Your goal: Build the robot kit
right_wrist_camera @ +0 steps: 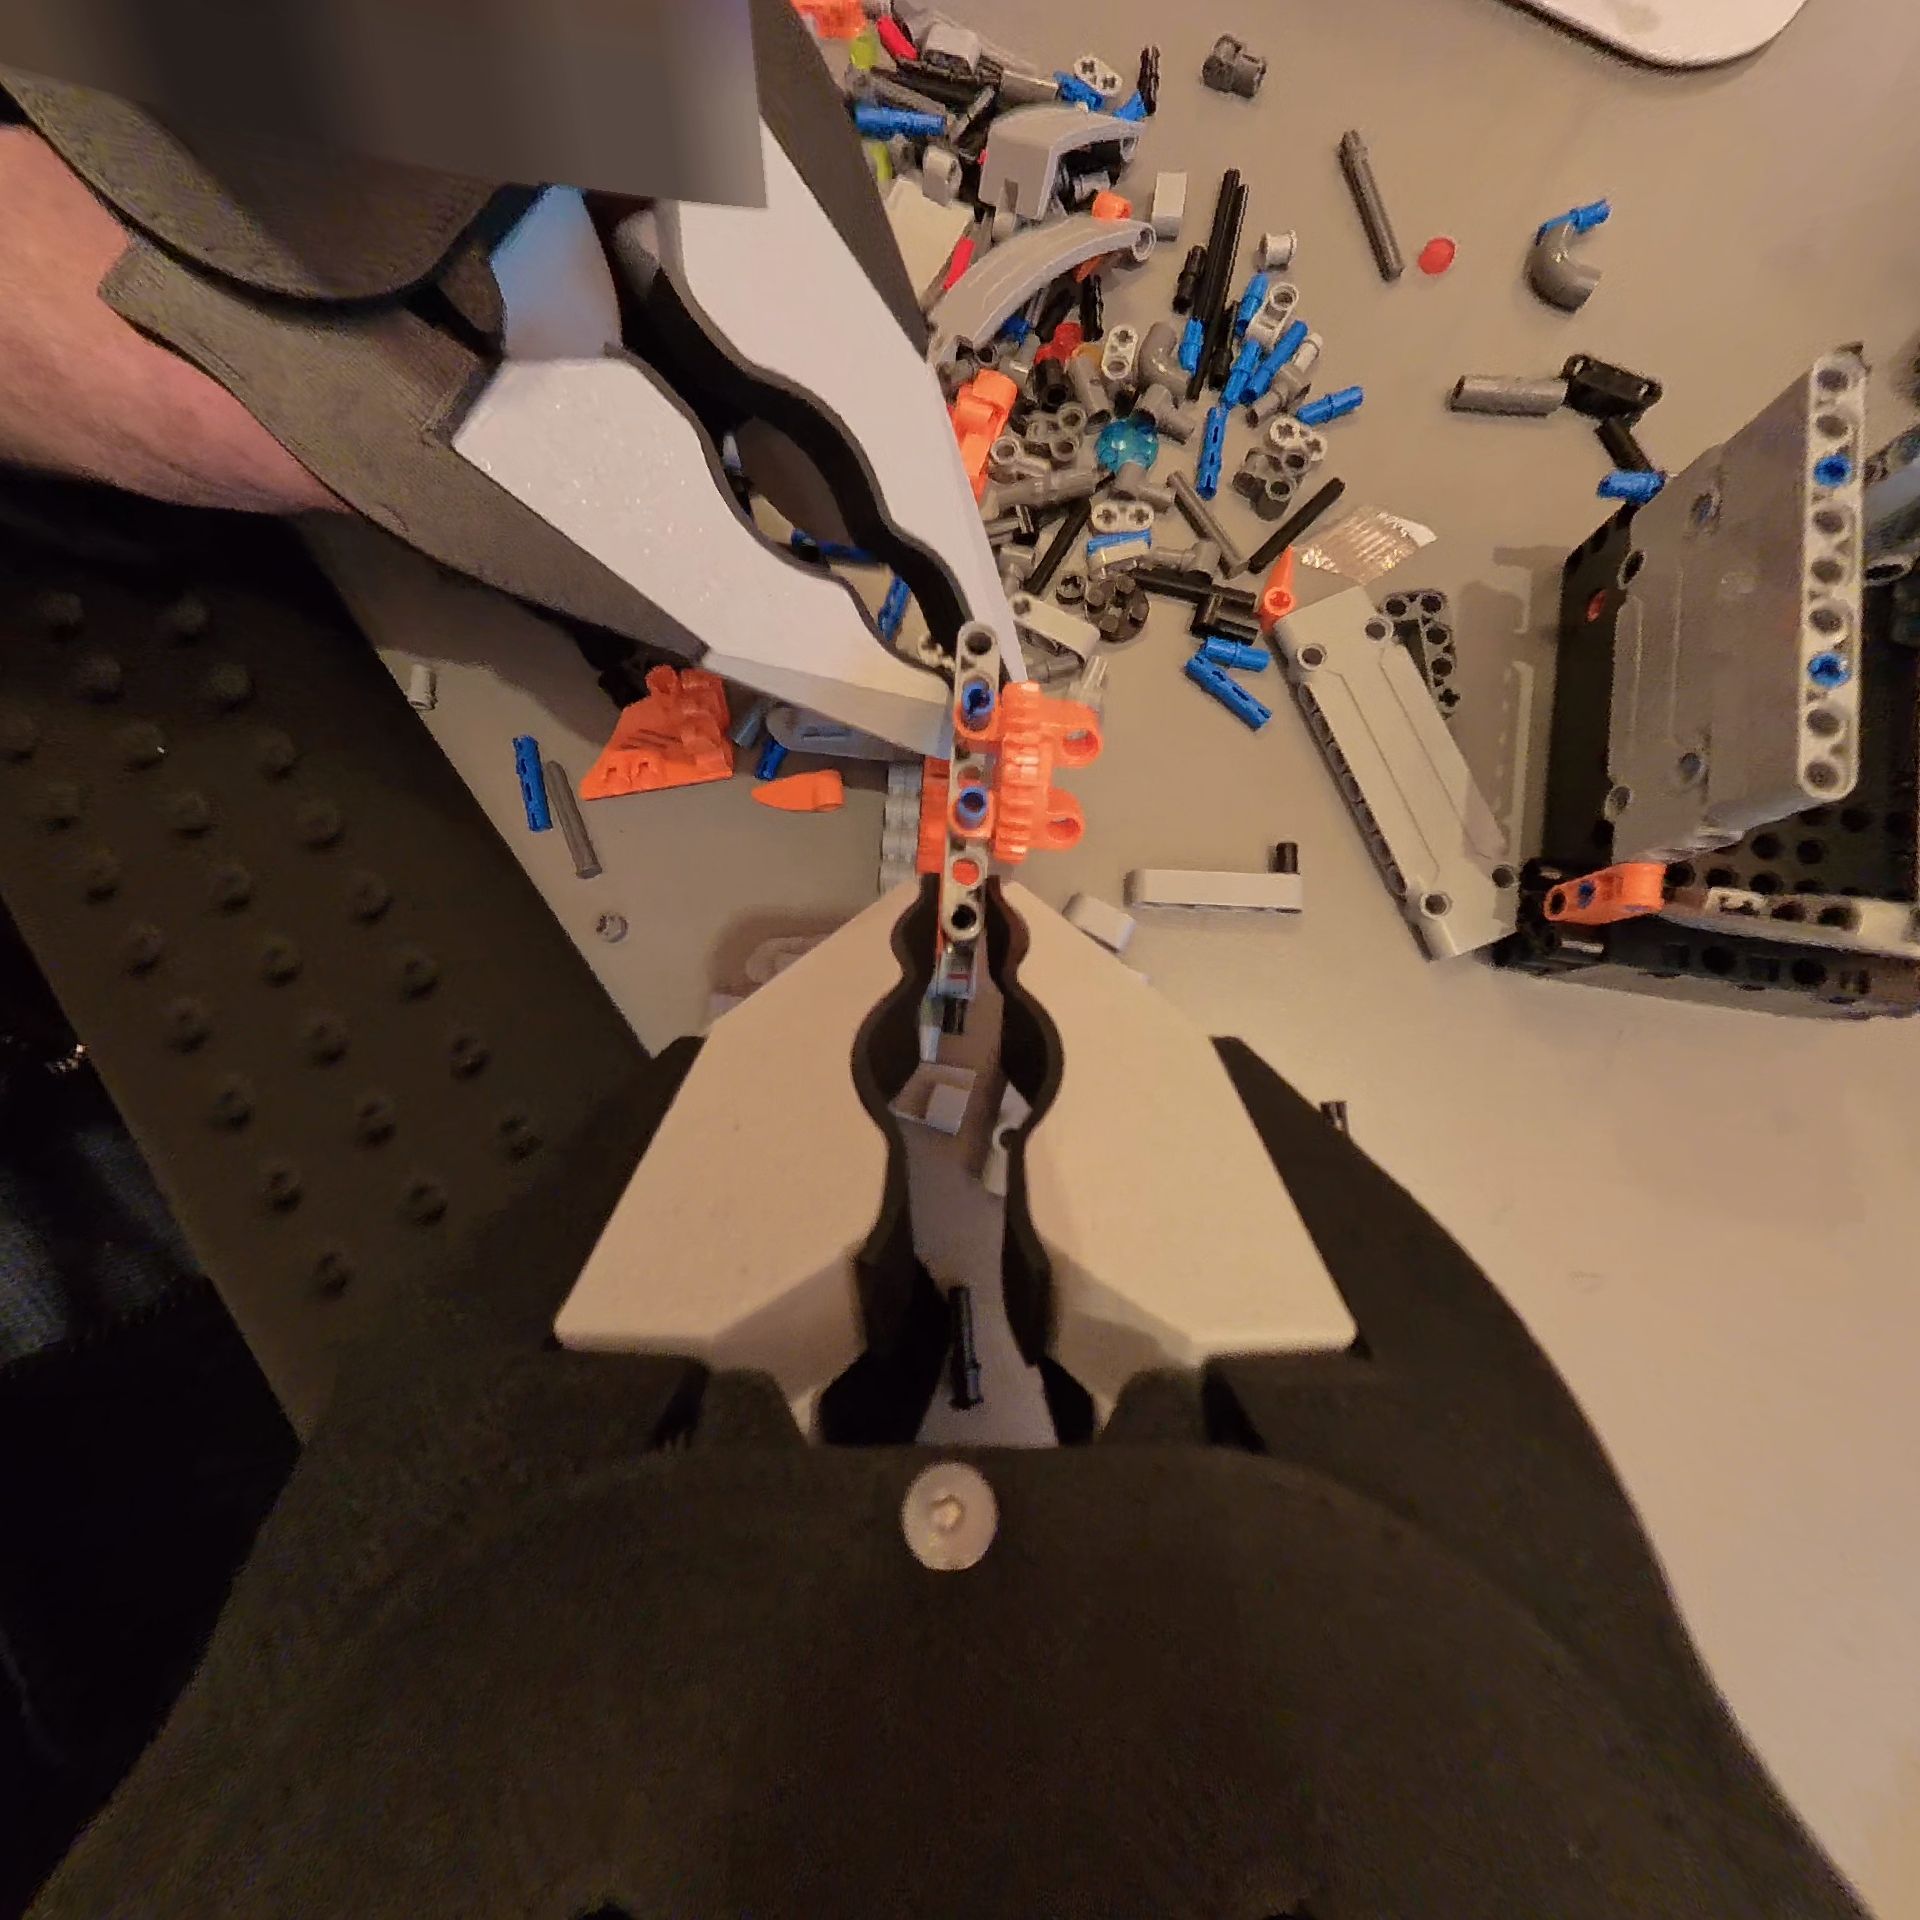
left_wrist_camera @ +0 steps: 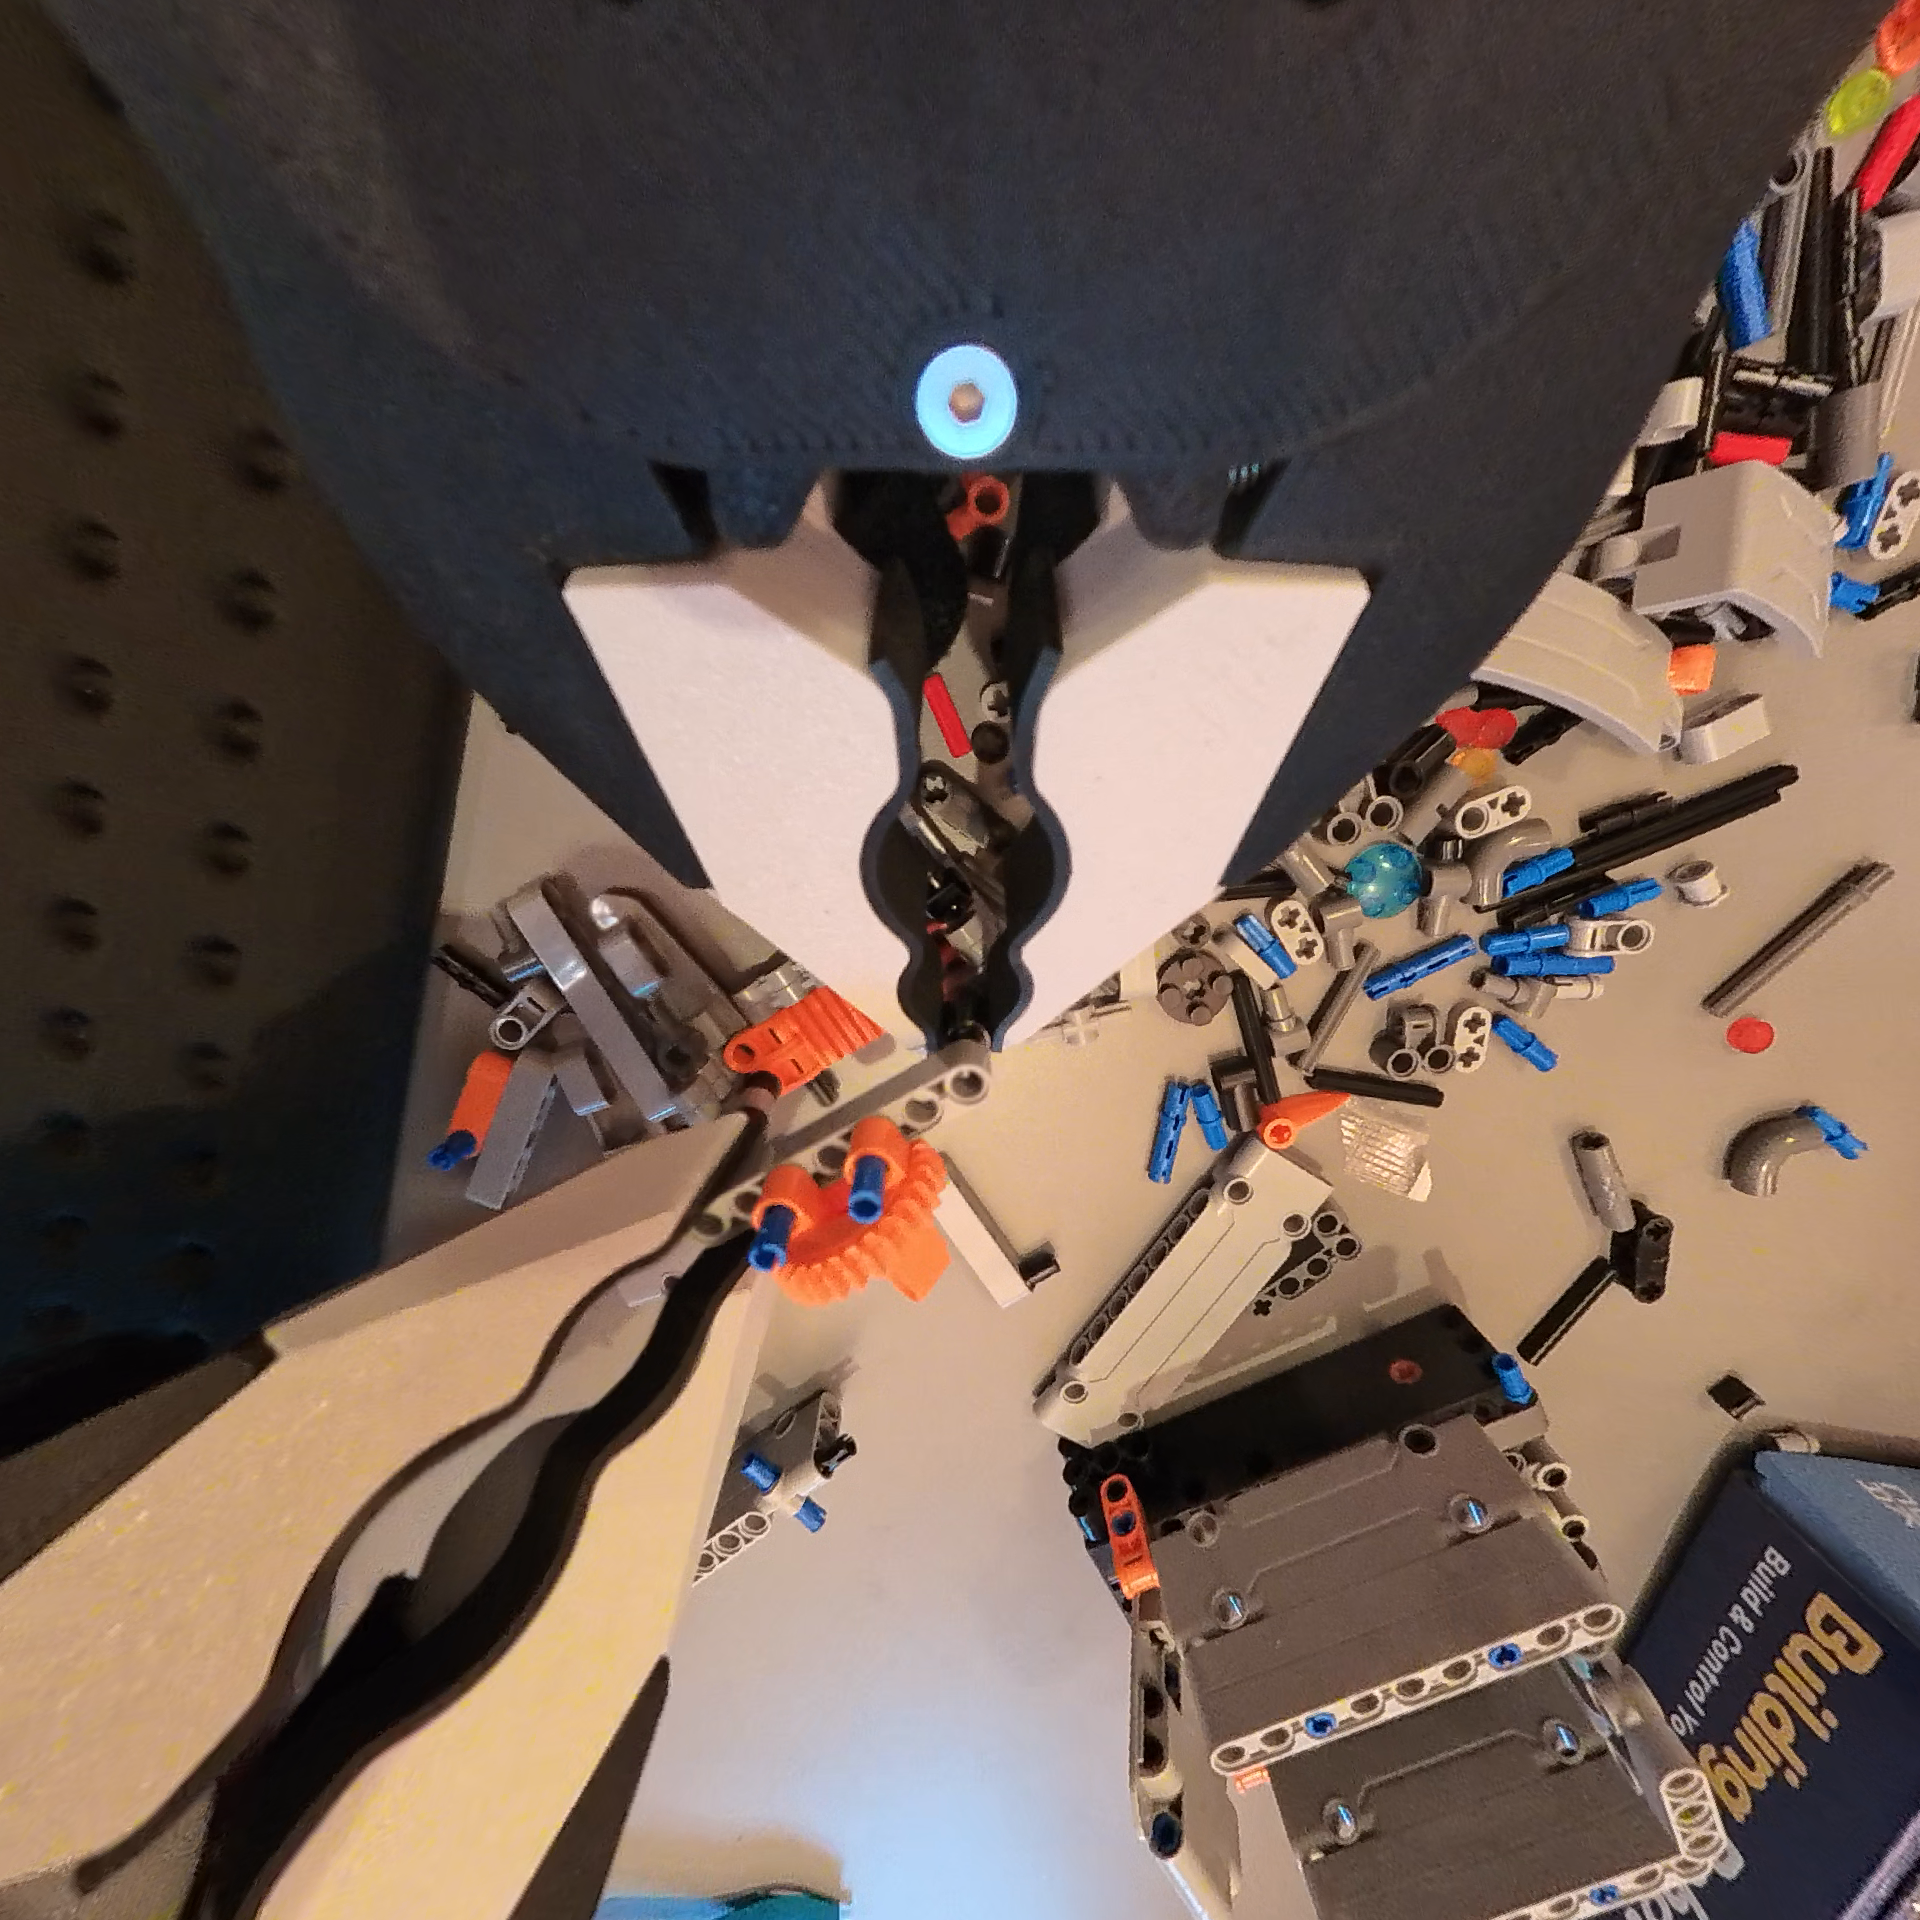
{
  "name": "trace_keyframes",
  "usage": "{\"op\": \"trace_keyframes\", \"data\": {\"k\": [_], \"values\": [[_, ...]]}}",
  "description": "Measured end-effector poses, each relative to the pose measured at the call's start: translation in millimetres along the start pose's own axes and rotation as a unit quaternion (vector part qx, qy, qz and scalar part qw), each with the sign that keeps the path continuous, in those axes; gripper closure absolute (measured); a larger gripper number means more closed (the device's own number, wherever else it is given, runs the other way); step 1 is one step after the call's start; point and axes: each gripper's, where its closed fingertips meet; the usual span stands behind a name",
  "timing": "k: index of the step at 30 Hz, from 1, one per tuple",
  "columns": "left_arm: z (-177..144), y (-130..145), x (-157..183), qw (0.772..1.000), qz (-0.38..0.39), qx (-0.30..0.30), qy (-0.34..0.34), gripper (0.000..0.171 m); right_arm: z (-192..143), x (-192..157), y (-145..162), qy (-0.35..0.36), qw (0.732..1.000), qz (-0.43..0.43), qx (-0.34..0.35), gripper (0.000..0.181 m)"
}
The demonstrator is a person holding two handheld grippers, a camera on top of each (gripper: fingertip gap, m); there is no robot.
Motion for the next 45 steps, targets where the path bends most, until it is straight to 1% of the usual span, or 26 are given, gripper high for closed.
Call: {"op": "trace_keyframes", "data": {"k": [1, 2, 3, 7, 9, 11, 14, 16, 20, 22, 25, 27, 30, 31, 33, 36, 41, 43, 45], "values": [[0, 0, 0, 1.000, -0.001, 0.001, 0.000, 0.167, 1, -1, 2, -0.004, 1.000, 0.008, -0.001, 0.162], [0, 0, 0, 1.000, -0.001, 0.002, 0.002, 0.167, 0, -2, 0, -0.009, 1.000, 0.012, 0.007, 0.155], [0, 0, 0, 1.000, -0.001, 0.001, 0.003, 0.167, -2, -2, -3, -0.005, 1.000, 0.009, 0.017, 0.153], [1, 0, 1, 1.000, -0.001, 0.001, 0.005, 0.167, -9, 2, -4, -0.008, 1.000, 0.012, 0.021, 0.152], [1, 0, 1, 1.000, -0.003, 0.001, 0.006, 0.167, -9, 5, -2, -0.015, 1.000, 0.011, 0.015, 0.159], [0, 1, 2, 1.000, -0.004, -0.001, 0.012, 0.167, -13, 6, -8, -0.035, 0.999, 0.024, 0.027, 0.161], [0, 2, 4, 1.000, -0.009, -0.004, 0.019, 0.167, -12, 16, -8, -0.037, 0.998, 0.046, 0.012, 0.158], [0, 3, 6, 1.000, -0.009, -0.007, 0.024, 0.167, -5, 17, -2, -0.060, 0.995, 0.079, -0.010, 0.154], [-2, 3, 8, 0.999, -0.014, -0.008, 0.037, 0.166, 9, 20, 3, -0.076, 0.990, 0.114, -0.023, 0.147], [-2, 4, 8, 0.999, -0.016, -0.010, 0.042, 0.163, 14, 20, 4, -0.082, 0.990, 0.111, -0.026, 0.152], [-2, 0, 9, 0.998, -0.017, -0.003, 0.055, 0.156, 18, 17, 2, -0.088, 0.991, 0.098, -0.026, 0.169], [-3, -2, 8, 0.998, -0.015, -0.006, 0.055, 0.152, 21, 15, 0, -0.091, 0.992, 0.086, -0.023, 0.173], [-4, -5, 6, 0.998, -0.018, -0.002, 0.057, 0.151, 21, 15, -3, -0.083, 0.995, 0.054, -0.012, 0.176], [-5, -6, 3, 0.998, -0.022, 0.000, 0.057, 0.150, 20, 15, -5, -0.078, 0.996, 0.043, -0.006, 0.181], [-8, -9, -5, 0.997, -0.039, 0.010, 0.058, 0.150, 18, 14, -5, -0.071, 0.997, 0.023, -0.005, 0.181], [-8, -11, -9, 0.993, -0.078, 0.014, 0.089, 0.149, 20, 17, -1, -0.055, 0.998, 0.002, -0.018, 0.181], [-1, -11, -5, 0.984, -0.112, 0.001, 0.141, 0.149, 21, 14, 1, -0.057, 0.998, -0.016, -0.023, 0.181], [2, -12, -4, 0.982, -0.115, -0.001, 0.150, 0.150, 21, 14, 0, -0.053, 0.998, -0.024, -0.018, 0.181], [3, -13, -3, 0.981, -0.115, -0.002, 0.154, 0.158, 21, 15, 0, -0.051, 0.998, -0.029, -0.015, 0.181]]}}
Point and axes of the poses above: each gripper's, where its closed fingertips meet, z out along the fingers, y out of its underside, x = y × z across the jaws, and after that the axes turned 3 degrees about z, right-handed
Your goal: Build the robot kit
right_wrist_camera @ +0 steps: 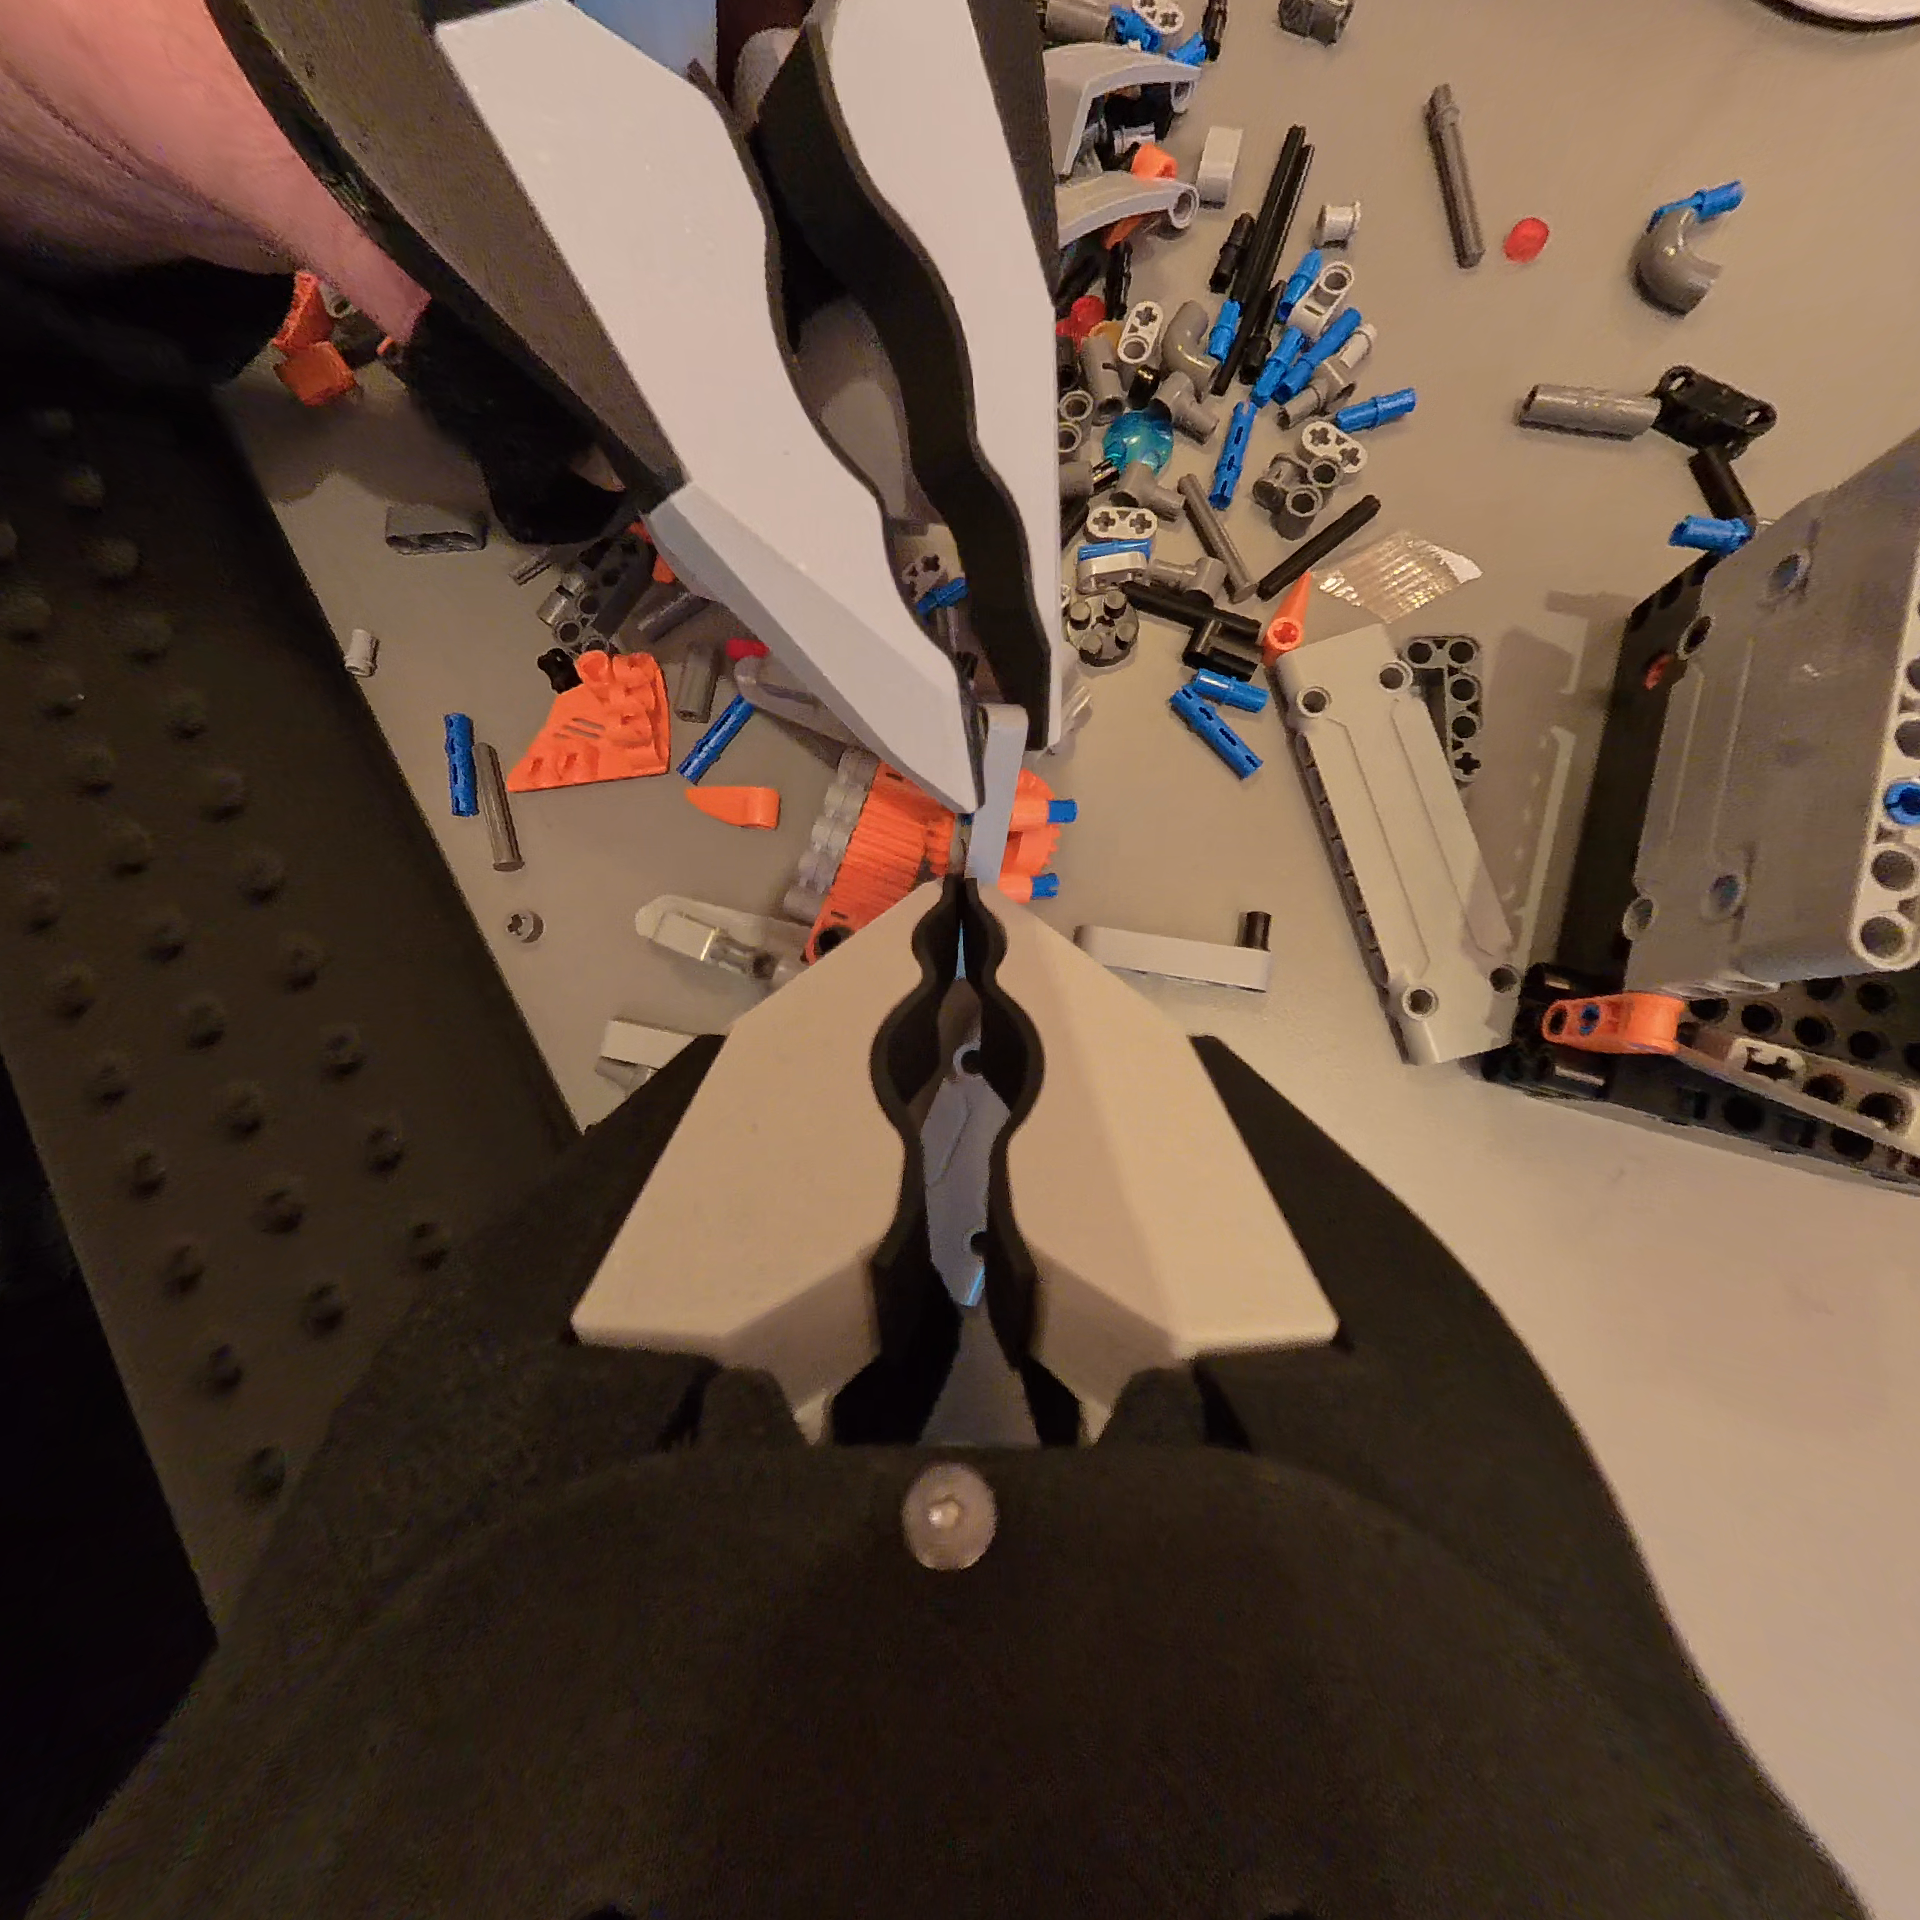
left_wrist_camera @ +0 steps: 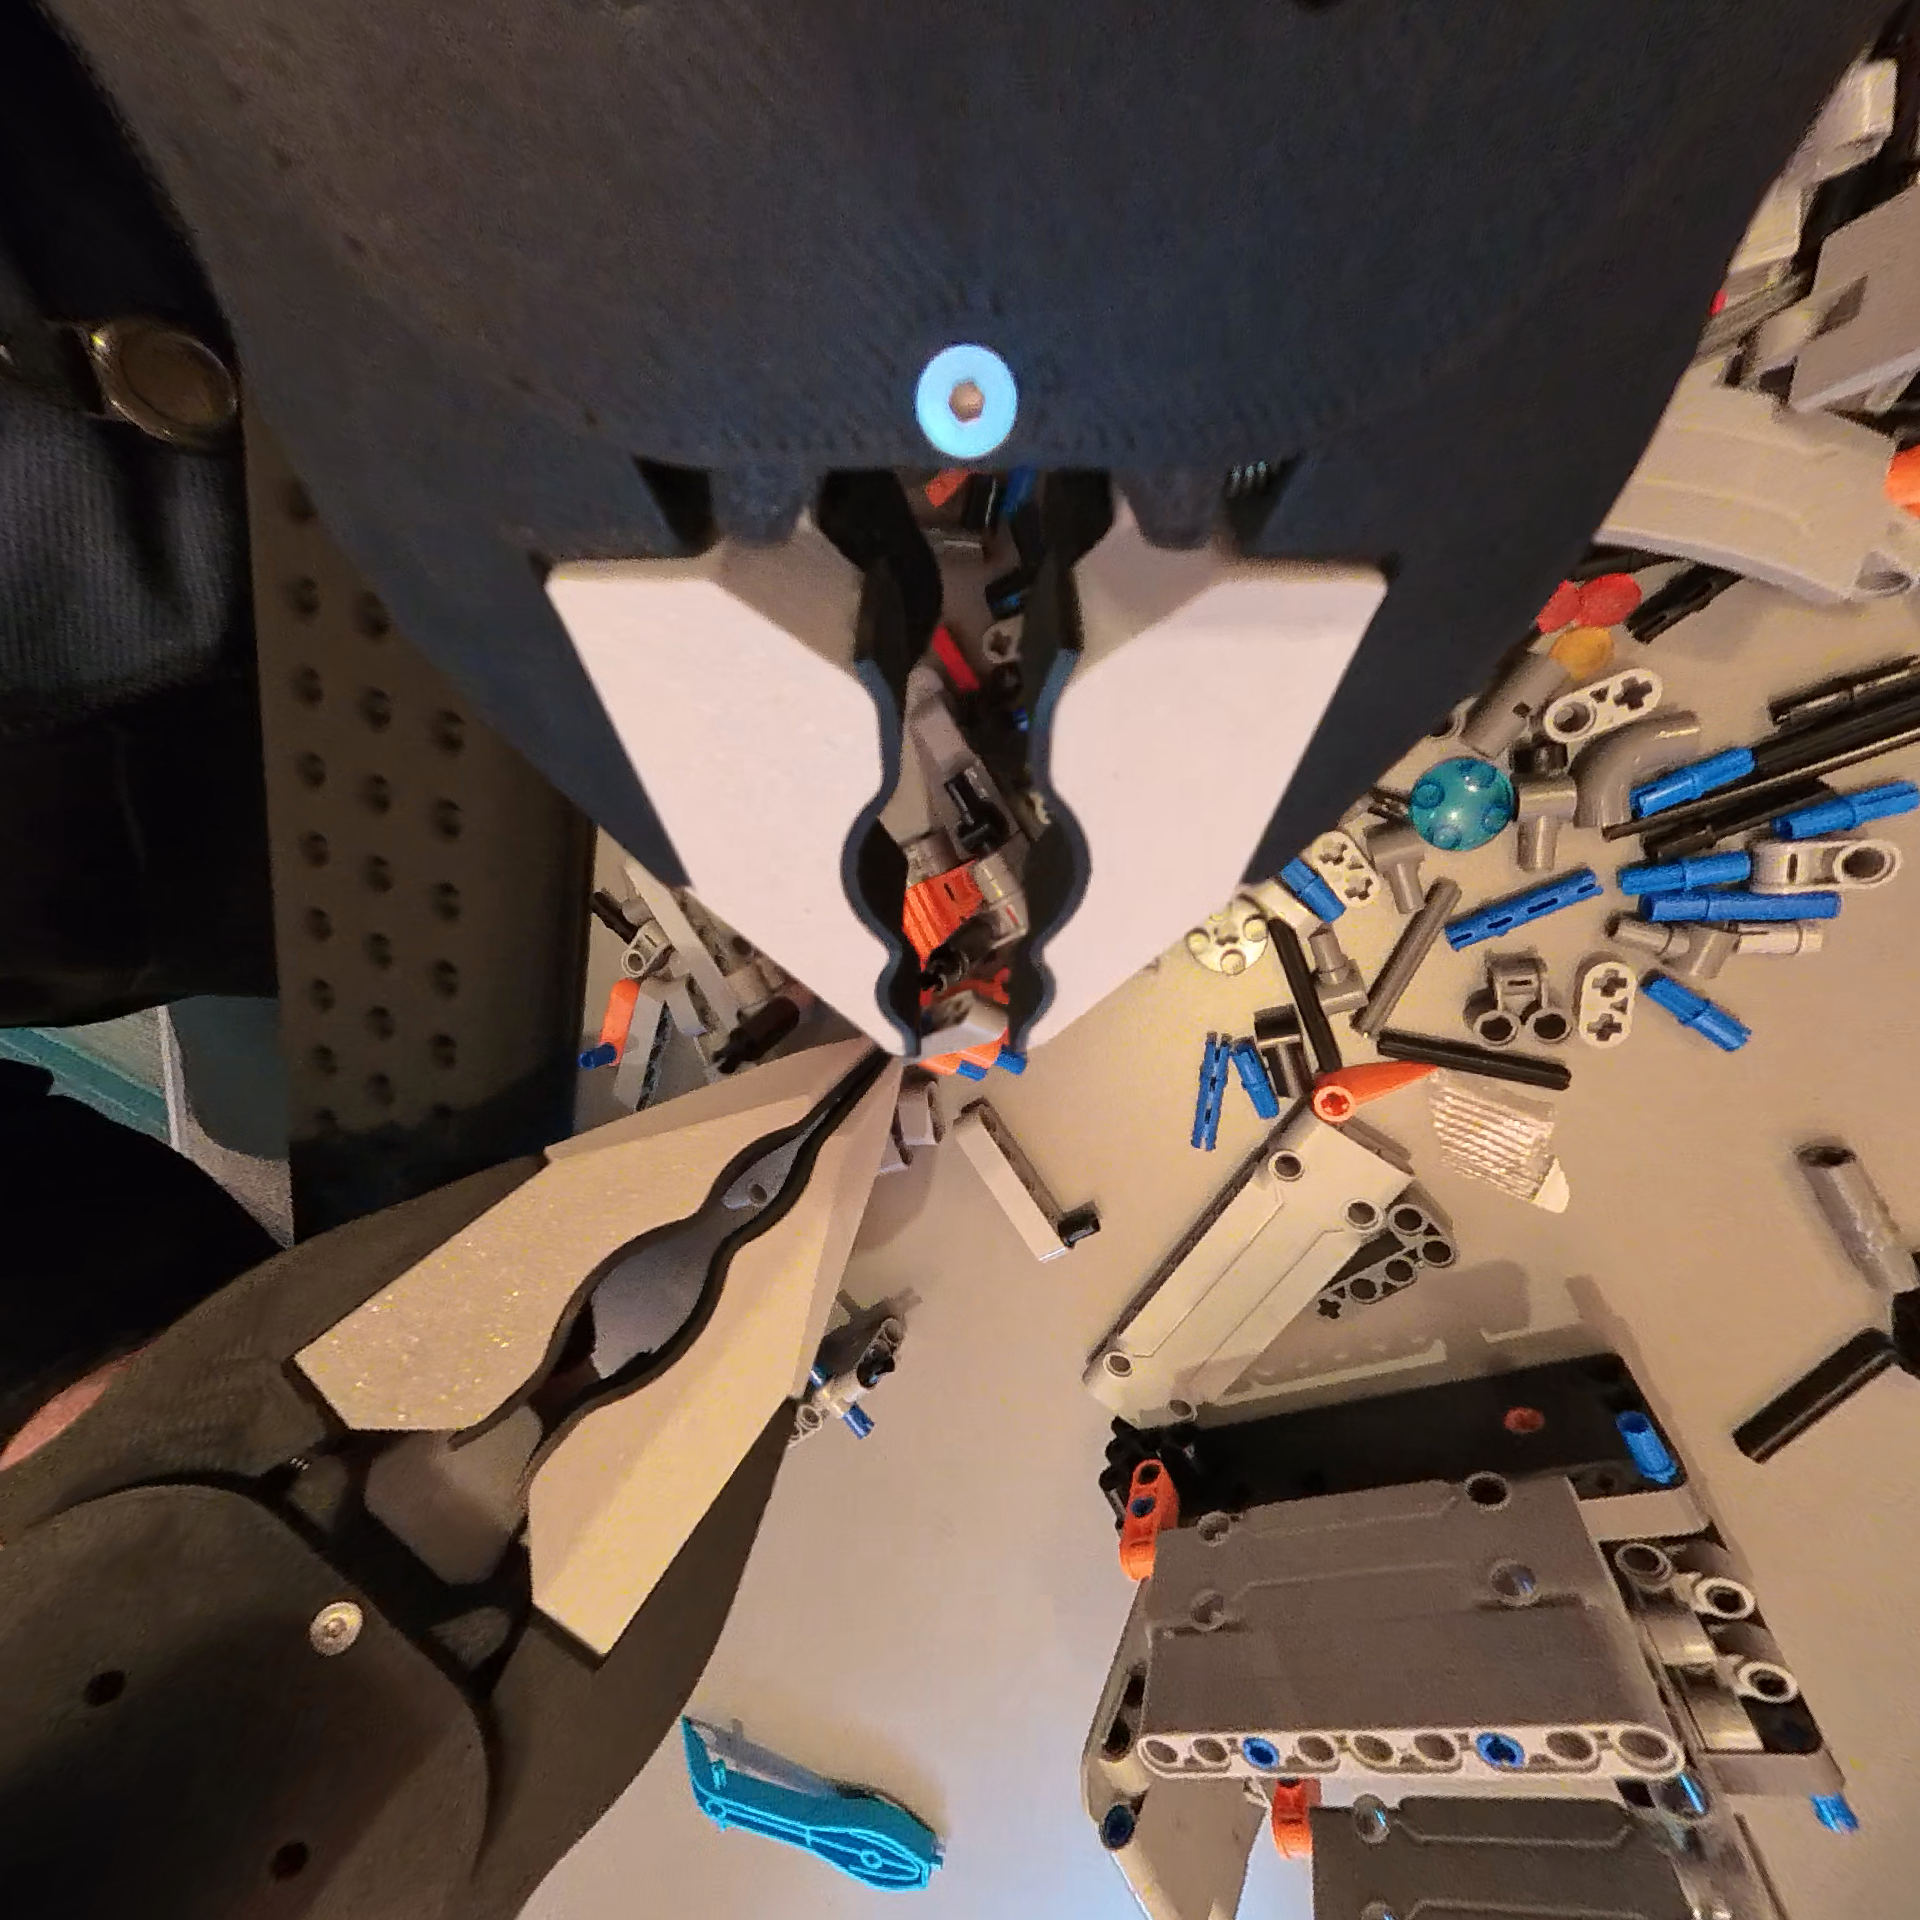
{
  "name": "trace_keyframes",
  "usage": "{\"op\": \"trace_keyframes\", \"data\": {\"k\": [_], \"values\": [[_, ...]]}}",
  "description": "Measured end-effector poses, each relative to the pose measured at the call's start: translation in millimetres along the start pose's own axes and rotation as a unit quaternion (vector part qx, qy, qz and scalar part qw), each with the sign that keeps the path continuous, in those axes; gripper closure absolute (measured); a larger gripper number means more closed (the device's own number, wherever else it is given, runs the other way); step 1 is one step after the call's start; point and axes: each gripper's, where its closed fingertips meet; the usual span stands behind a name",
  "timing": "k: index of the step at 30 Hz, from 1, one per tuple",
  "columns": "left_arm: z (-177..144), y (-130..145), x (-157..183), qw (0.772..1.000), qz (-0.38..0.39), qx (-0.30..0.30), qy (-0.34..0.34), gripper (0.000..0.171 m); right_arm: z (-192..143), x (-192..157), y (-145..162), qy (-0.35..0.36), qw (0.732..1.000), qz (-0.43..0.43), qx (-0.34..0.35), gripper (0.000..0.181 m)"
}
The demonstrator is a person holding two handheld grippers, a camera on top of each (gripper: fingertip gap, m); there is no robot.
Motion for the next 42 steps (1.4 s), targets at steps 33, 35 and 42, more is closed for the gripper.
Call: {"op": "trace_keyframes", "data": {"k": [33, 35, 42], "values": [[-52, -49, 108, 0.904, 0.416, 0.099, 0.008, 0.166, -91, -73, -42, -0.518, 0.849, 0.000, 0.109, 0.153], [-55, -50, 103, 0.904, 0.414, 0.106, -0.002, 0.166, -89, -69, -46, -0.499, 0.857, -0.003, 0.130, 0.156], [-62, -48, 82, 0.913, 0.387, 0.125, -0.019, 0.164, -78, -56, -58, -0.419, 0.893, 0.013, 0.164, 0.158]]}}
Point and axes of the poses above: each gripper's, where its closed fingertips meet, z out along the fingers, y out of its underside, x = y × z across the jaws, and after that the axes turned 3 degrees about z, right-handed
